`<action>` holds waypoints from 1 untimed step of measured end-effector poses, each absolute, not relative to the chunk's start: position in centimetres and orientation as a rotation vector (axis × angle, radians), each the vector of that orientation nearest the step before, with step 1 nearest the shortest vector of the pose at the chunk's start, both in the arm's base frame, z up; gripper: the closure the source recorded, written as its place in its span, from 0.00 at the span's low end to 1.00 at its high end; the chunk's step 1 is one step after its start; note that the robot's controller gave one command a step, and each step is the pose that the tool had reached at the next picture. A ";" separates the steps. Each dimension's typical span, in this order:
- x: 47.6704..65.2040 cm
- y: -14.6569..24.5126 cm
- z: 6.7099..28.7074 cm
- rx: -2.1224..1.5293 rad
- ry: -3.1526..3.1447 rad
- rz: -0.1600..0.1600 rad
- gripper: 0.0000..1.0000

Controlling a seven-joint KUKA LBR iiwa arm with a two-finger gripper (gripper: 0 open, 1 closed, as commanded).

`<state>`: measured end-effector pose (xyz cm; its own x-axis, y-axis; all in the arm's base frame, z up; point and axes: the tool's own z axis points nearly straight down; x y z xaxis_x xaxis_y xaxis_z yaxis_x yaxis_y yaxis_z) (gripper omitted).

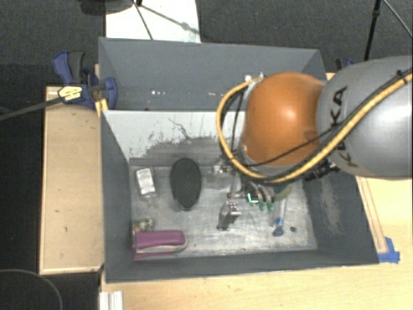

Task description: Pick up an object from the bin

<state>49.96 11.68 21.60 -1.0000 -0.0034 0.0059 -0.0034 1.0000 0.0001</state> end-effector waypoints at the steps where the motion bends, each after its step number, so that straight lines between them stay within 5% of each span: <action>1: 48.2 19.2 7.2 0.314 -3.144 -0.006 0.00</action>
Offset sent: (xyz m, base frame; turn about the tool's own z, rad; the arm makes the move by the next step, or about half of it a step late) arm -0.0227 0.0730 -0.1460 -0.1975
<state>48.22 19.15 7.18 -0.9801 -0.1978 -0.0186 -0.1979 0.9802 0.0021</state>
